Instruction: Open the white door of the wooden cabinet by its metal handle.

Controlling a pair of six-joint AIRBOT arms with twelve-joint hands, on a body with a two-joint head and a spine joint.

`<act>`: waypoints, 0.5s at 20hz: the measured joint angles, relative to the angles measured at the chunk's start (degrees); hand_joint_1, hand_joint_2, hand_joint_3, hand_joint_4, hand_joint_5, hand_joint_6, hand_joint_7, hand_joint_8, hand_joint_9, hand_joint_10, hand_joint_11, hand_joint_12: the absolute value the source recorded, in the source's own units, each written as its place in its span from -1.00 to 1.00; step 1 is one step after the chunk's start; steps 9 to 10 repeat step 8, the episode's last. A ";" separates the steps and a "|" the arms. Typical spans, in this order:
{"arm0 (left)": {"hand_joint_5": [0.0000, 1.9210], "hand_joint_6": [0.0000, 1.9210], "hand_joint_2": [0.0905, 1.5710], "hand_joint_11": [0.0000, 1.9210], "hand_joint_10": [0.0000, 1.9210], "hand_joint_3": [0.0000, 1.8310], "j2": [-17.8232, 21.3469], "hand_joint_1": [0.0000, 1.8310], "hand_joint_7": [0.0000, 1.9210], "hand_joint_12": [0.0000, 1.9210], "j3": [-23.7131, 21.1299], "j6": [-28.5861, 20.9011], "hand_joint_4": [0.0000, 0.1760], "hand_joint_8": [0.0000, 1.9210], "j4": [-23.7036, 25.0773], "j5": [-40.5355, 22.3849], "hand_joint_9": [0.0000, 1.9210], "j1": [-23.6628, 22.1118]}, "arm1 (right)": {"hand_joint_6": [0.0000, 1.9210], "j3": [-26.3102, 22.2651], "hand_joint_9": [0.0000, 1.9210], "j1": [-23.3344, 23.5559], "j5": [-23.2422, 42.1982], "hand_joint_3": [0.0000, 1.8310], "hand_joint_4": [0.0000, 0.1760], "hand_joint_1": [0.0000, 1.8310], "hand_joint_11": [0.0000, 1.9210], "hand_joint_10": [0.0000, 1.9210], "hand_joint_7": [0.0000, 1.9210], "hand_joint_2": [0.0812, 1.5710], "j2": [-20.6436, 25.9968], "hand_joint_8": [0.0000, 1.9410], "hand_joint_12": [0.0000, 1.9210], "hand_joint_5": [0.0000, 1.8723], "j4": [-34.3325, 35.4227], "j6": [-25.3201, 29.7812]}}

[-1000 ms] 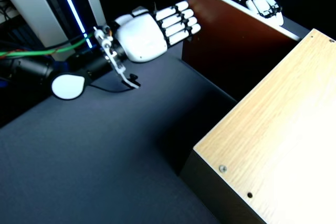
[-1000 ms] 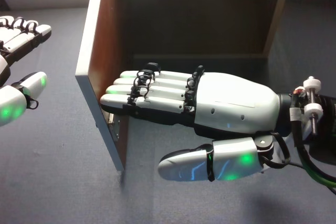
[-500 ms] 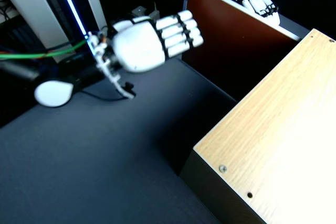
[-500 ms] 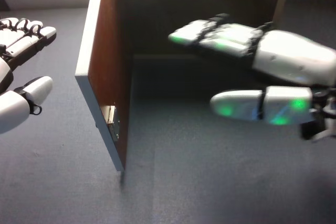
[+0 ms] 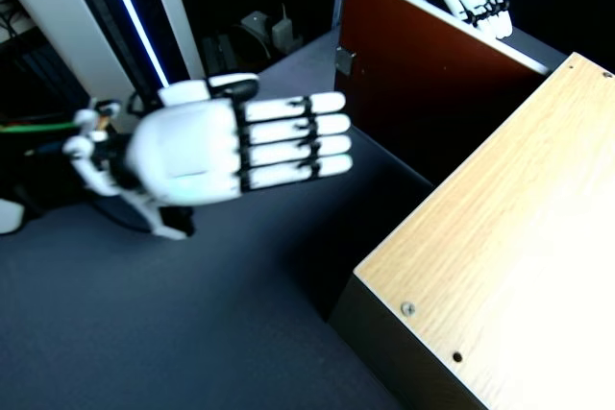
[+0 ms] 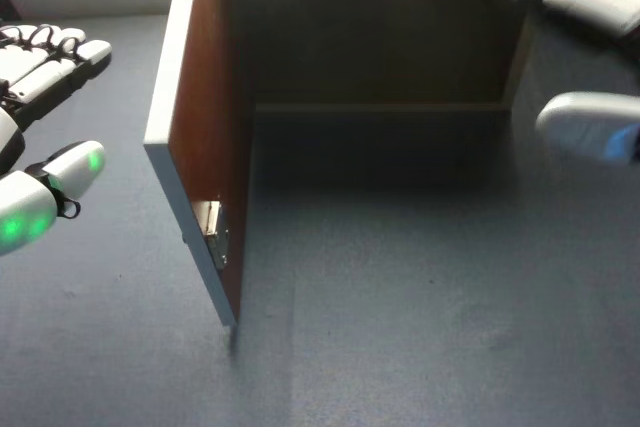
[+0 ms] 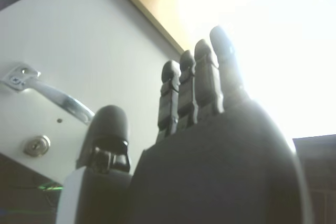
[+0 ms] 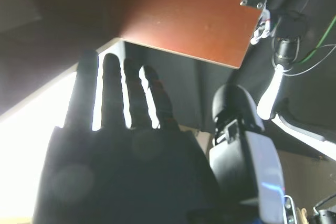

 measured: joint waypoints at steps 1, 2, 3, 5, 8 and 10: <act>-0.82 -1.00 1.00 -1.00 -0.99 -0.95 0.35 -1.00 -0.86 -0.56 -0.50 -0.15 -1.00 -1.00 1.38 -1.01 -0.84 0.00 | -1.00 -0.39 -1.00 -1.66 3.13 -0.98 -1.00 -0.97 -1.00 -1.00 -1.00 0.74 0.98 -1.00 -1.00 -1.00 2.71 -0.33; -0.82 -1.00 1.00 -1.00 -0.99 -0.95 0.44 -1.00 -0.86 -0.56 -0.66 -0.17 -1.00 -1.00 2.27 -1.75 -0.84 0.00 | -1.00 -0.83 -1.00 -2.82 4.70 -0.98 -1.00 -0.97 -1.00 -1.00 -1.00 0.74 1.46 -1.00 -1.00 -1.00 3.87 -0.37; -0.84 -1.00 1.00 -1.00 -1.00 -0.90 0.44 -1.00 -0.88 -0.58 -0.87 -0.22 -1.00 -1.00 2.89 -2.91 -0.85 0.00 | -1.00 -1.64 -1.00 -4.68 7.52 -0.99 -1.00 -0.90 -1.00 -1.00 -1.00 0.76 1.62 -1.00 -1.00 -1.00 5.66 -0.46; -0.85 -1.00 1.00 -1.00 -1.00 -0.87 0.48 -1.00 -0.89 -0.65 -1.14 -0.92 -1.00 -1.00 3.45 -3.63 -0.88 0.00 | -1.00 -2.91 -1.00 -7.19 10.40 -0.99 -1.00 -0.80 -1.00 -1.00 -1.00 0.78 1.66 -1.00 -1.00 -0.98 6.78 -0.57; -0.91 -1.00 0.97 -1.00 -1.00 -0.93 0.87 -1.00 -0.97 -0.98 -1.55 -1.92 -1.00 -1.00 4.76 -5.16 -0.98 0.00 | -0.99 -3.82 -0.96 -10.38 14.23 -1.00 -1.00 -0.46 -0.98 -0.99 -0.92 0.83 2.27 -0.99 -0.99 -0.89 9.62 -0.63; -0.91 -1.00 0.97 -1.00 -1.00 -0.93 0.87 -1.00 -0.97 -0.98 -1.55 -1.92 -1.00 -1.00 4.76 -5.16 -0.98 0.00 | -0.99 -3.82 -0.96 -10.38 14.23 -1.00 -1.00 -0.46 -0.98 -0.99 -0.92 0.83 2.27 -0.99 -0.99 -0.89 9.62 -0.63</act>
